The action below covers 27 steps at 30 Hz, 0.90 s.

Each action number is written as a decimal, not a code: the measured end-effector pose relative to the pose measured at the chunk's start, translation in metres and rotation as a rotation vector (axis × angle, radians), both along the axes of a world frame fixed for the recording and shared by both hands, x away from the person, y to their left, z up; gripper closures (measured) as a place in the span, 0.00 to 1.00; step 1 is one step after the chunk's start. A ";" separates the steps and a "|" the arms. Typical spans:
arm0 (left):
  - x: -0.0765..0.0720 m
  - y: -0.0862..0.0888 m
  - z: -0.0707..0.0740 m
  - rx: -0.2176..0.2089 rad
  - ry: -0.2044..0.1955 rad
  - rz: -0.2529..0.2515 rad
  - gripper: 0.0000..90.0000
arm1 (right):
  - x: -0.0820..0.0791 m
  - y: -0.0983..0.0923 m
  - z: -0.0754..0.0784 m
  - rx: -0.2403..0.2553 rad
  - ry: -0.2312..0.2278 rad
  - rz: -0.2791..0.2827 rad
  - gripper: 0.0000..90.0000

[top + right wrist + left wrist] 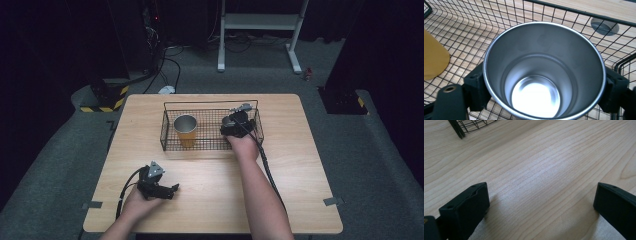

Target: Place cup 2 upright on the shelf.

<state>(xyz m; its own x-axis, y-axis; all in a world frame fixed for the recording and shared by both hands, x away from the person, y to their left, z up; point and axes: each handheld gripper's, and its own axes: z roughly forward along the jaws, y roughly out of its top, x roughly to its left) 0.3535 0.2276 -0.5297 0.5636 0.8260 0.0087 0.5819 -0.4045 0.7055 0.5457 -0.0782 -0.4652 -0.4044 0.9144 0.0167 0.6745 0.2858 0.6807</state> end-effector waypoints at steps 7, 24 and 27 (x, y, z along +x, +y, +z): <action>0.000 0.000 0.000 0.001 0.000 -0.002 0.01 | -0.004 -0.001 0.006 0.006 -0.034 -0.007 0.10; 0.000 0.000 0.000 -0.003 -0.002 -0.001 0.01 | -0.032 -0.014 0.040 0.041 -0.149 0.023 0.10; 0.000 0.000 0.000 -0.004 -0.003 0.000 0.01 | -0.039 -0.017 0.044 0.051 -0.164 0.037 0.11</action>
<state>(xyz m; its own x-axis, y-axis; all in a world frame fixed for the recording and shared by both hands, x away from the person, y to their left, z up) 0.3532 0.2275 -0.5300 0.5639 0.8258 0.0075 0.5797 -0.4023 0.7086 0.5064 -0.0949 -0.4208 -0.4390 0.8985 -0.0064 0.5429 0.2709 0.7949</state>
